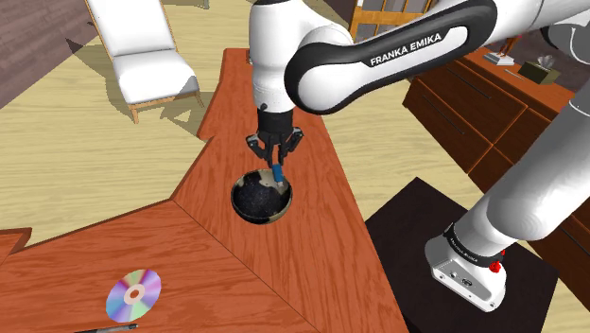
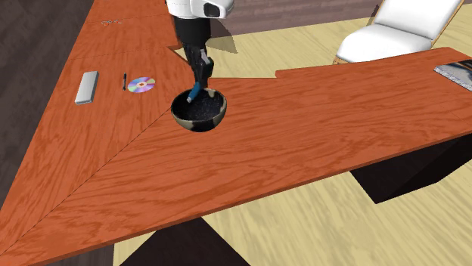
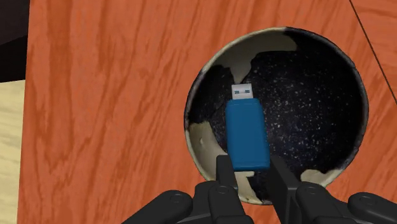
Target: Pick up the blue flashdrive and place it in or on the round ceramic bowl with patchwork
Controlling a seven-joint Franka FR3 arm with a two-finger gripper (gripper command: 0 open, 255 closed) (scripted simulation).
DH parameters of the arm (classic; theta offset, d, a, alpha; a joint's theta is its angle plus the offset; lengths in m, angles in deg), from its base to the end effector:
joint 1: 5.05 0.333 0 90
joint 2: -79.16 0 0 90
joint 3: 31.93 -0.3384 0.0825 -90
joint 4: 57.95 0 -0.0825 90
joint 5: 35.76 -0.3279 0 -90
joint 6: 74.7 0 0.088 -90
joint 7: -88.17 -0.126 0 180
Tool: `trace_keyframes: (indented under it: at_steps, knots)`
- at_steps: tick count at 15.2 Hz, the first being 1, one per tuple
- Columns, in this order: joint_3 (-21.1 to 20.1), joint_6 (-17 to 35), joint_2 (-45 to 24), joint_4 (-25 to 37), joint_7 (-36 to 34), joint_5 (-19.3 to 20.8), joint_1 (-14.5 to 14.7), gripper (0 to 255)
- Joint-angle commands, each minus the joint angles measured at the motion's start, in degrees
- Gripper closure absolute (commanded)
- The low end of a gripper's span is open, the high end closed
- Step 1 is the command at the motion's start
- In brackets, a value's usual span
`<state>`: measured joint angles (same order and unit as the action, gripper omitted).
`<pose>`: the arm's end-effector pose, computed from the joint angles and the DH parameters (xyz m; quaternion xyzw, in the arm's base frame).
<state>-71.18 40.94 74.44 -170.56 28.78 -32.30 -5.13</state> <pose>0.4119 0.3195 0.4671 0.9866 -0.1632 -0.0025 0.0046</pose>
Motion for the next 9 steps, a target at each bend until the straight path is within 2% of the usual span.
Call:
trace_keyframes:
  at_steps: [1, 9]
  knots:
    - [-0.1, -1.5, -5.2, 5.5, -2.5, 3.6, 1.1, 255]
    - [0.6, 4.0, -7.7, 1.8, -3.8, 5.7, 1.8, 255]
